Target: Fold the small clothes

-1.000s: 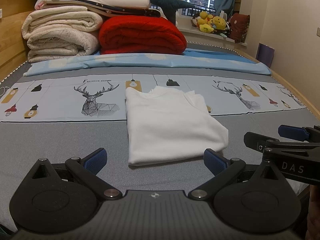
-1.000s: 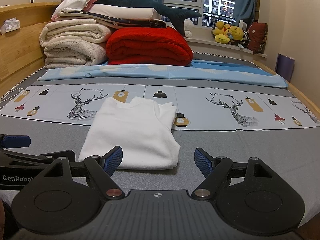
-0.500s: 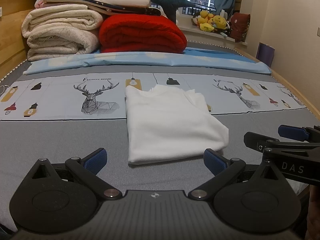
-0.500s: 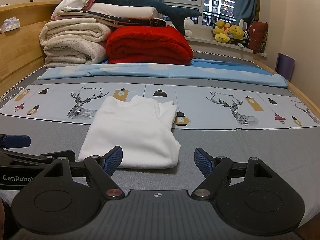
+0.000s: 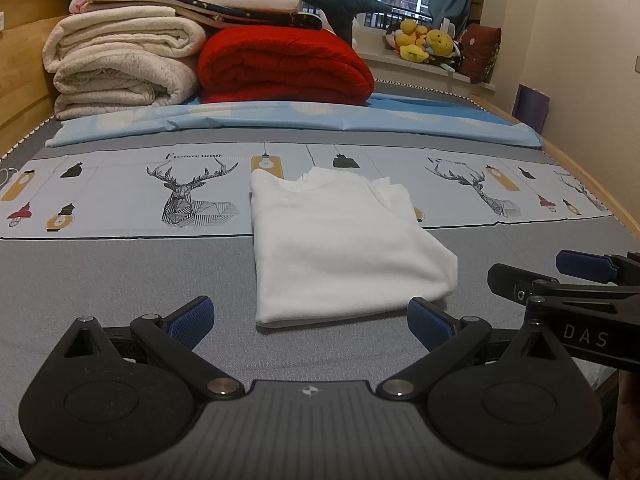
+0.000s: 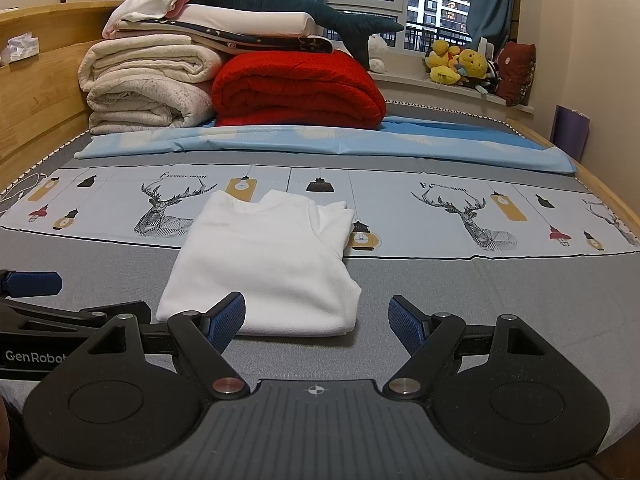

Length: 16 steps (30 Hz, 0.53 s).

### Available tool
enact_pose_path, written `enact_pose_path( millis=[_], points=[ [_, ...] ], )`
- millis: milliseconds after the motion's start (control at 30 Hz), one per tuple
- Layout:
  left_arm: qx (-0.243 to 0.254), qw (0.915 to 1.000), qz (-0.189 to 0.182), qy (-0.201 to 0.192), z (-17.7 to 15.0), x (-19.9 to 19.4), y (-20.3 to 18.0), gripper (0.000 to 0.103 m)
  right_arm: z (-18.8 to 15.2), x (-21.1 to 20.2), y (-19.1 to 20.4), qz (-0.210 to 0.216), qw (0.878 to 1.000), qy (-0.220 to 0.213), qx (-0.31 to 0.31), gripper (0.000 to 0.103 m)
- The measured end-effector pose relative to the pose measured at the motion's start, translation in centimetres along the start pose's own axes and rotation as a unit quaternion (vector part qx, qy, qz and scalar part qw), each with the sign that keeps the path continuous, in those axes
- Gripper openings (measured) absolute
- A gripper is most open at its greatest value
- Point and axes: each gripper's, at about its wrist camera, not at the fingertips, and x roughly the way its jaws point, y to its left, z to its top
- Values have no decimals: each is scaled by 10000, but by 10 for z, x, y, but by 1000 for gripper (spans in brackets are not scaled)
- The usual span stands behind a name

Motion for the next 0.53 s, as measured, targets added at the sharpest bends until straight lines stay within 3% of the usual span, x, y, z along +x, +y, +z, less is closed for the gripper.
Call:
enact_pose_path(
  millis=[533],
  points=[
    [-8,10000,-16,14,-1,3,-1,103,1,0,0,3,10000,1,-4,80]
  ],
)
